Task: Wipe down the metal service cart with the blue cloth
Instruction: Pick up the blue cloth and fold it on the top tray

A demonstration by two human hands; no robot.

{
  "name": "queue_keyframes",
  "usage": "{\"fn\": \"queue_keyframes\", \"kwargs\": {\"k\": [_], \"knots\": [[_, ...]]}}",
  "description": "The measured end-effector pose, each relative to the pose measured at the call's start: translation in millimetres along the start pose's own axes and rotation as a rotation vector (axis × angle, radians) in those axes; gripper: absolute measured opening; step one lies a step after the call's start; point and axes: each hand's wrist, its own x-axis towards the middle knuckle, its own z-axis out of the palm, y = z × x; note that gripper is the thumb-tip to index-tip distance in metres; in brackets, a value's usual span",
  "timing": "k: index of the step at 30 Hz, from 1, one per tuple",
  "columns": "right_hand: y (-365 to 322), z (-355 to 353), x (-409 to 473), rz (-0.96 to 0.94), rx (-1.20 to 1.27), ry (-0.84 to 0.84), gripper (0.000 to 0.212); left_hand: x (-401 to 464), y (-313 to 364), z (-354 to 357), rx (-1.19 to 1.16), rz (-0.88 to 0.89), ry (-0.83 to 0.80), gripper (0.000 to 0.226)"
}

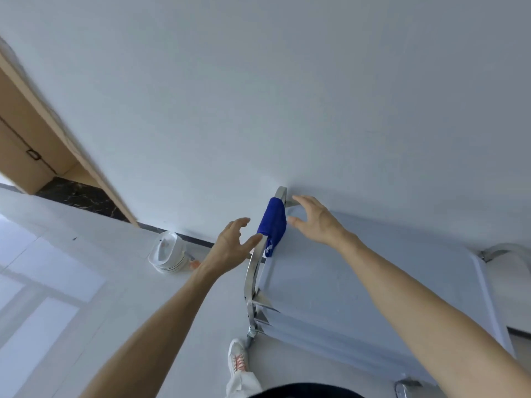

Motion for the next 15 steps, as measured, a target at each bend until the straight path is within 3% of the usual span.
{"fn": "queue_keyframes", "kwargs": {"k": [9, 15], "knots": [[16.9, 25.7, 41.9, 0.249, 0.092, 0.062, 0.059, 91.3, -24.9, 27.2, -0.103, -0.123, -0.227, 0.058], [25.4, 28.3, 59.6, 0.343, 0.128, 0.034, 0.055, 117.8, -25.6, 51.5, -0.156, -0.248, -0.207, 0.054]]}}
